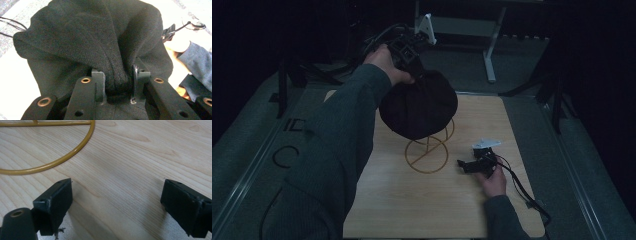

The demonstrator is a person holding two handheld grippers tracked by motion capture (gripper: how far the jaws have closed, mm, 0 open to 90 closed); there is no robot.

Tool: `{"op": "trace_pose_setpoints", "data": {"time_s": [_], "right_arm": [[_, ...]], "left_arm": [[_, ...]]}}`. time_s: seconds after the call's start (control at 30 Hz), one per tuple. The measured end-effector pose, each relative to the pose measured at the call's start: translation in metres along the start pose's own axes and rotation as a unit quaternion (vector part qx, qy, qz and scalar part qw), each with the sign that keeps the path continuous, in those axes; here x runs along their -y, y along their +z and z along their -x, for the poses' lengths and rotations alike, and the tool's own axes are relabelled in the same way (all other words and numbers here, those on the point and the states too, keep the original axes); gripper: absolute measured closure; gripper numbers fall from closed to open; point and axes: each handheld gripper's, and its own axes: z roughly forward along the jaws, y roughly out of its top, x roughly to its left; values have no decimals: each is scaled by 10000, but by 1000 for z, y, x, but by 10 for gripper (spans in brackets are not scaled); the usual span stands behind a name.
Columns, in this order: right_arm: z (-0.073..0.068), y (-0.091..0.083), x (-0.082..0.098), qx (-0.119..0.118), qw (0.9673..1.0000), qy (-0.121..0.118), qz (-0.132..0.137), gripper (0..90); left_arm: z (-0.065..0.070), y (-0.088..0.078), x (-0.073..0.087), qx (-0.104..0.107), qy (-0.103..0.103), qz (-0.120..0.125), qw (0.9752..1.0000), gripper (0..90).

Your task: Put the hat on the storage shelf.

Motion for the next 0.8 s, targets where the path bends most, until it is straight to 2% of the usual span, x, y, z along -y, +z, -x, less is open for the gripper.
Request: {"op": "trace_pose_setpoints", "data": {"time_s": [0.6, 0.8], "right_arm": [[0, 0, 0, -2, 10000, -3, 1, 102], [0, 0, 0, 0, 10000, -7, 4, 102]], "left_arm": [[12, 23, -2, 70, 194, -151, 9997, 695], [11, 29, -1, 132, 154, -197, 9996, 693]]}}
